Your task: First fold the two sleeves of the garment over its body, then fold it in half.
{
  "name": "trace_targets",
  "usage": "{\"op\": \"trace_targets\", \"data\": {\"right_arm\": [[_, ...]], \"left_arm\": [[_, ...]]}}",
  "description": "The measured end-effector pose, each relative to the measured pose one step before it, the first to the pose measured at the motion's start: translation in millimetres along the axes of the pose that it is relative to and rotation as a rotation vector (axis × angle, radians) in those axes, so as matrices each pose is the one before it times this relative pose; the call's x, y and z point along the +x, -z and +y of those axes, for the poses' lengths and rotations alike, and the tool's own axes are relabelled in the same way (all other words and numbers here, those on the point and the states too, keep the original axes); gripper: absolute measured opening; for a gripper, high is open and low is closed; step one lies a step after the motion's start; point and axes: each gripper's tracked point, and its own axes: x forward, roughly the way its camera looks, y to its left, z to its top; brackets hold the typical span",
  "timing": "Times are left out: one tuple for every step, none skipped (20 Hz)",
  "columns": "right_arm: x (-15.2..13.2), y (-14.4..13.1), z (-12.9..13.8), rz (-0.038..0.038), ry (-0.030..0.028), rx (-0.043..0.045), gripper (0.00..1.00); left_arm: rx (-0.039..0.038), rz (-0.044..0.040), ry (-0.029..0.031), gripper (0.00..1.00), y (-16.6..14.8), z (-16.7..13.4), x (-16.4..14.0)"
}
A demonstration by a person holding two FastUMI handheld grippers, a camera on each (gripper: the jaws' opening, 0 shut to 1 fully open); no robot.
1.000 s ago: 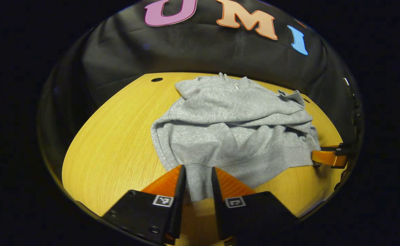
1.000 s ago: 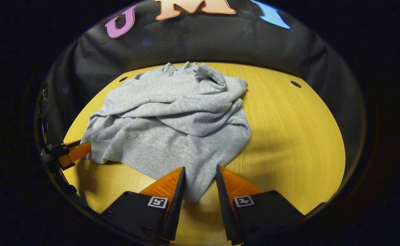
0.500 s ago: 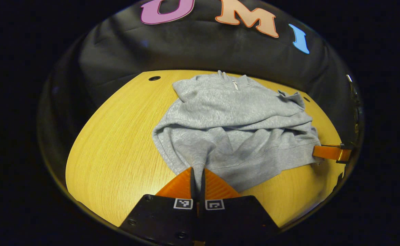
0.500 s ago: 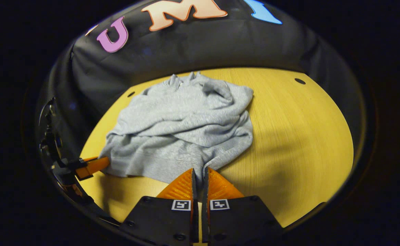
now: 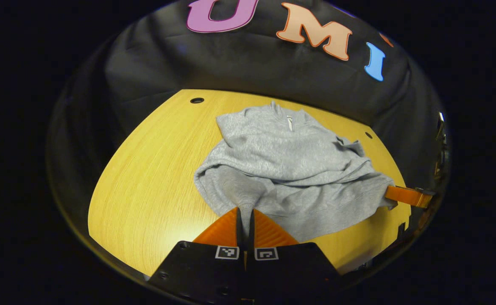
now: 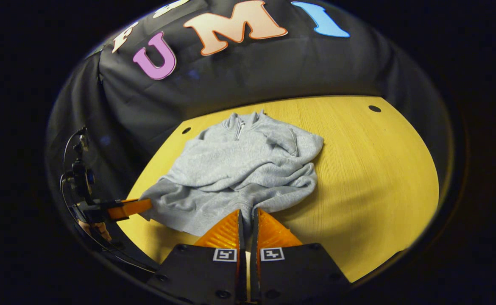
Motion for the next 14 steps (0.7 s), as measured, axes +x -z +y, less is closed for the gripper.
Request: {"op": "trace_targets", "data": {"right_arm": [[-1.82,-10.48,2.86,-0.02535,-0.01205,0.01902,0.06],[-1.56,-10.34,2.15,-0.02407,-0.00168,-0.00078,0.06],[-3.27,-12.1,-0.35,-0.02497,-0.00024,-0.01163,0.06],[0.57,-11.65,0.05,-0.02339,-0.00162,-0.01087,0.04],[1.8,-10.05,1.67,-0.0167,-0.00448,-0.00197,0.06],[3.27,-8.79,2.73,-0.00964,-0.01057,0.01125,0.06],[12.43,-17.08,1.59,-0.01608,-0.01269,0.03682,0.06],[9.04,-10.56,-1.24,-0.0121,-0.00064,0.02666,0.06],[7.18,-5.66,-2.71,-0.00634,0.00521,0.0198,0.06],[9.87,-7.9,-2.41,-0.00215,0.00793,0.02611,0.06],[11.5,-4.79,-4.47,0.00617,0.01219,0.02297,0.06],[8.85,-2.33,-4.38,0.00495,0.01273,0.02165,0.06],[8.17,0.66,-3.63,0.01588,0.01512,0.02206,0.06],[9.86,-0.19,-5.26,0.01694,0.01775,0.02172,0.06]], "left_arm": [[-0.00781,-0.01909,0.00794,0.0,-10.88,-0.37,-5.78],[-0.00185,-0.01627,0.0065,0.0,-10.47,-1.2,-3.59],[0.00117,-0.01482,0.00143,0.0,-11.38,0.87,-2.68],[-0.00079,-0.00009,-0.00574,0.0,-8.43,0.25,-0.29],[-0.00162,-0.00024,0.0018,0.0,-7.86,-2.24,4.85],[-0.00123,-0.00116,0.00303,0.0,-10.29,-2.89,5.87],[0.02672,-0.01349,-0.00153,0.0,-21.14,-0.15,13.32],[0.01682,0.00175,0.00003,0.0,-6.42,0.86,4.45],[0.01584,0.00648,-0.00328,0.0,-8.02,3.01,9.02],[0.00836,0.00725,-0.00665,0.0,-7.34,4.2,11.7],[0.00054,0.00983,-0.00186,0.0,-3.45,2.44,9.52],[-0.00125,0.01441,0.00372,0.0,-1.72,1.4,10.22],[-0.00685,0.01828,0.00333,0.0,-1.45,1.15,11.38],[-0.00171,0.03581,0.00254,0.0,-0.3,0.73,14.41]]}}
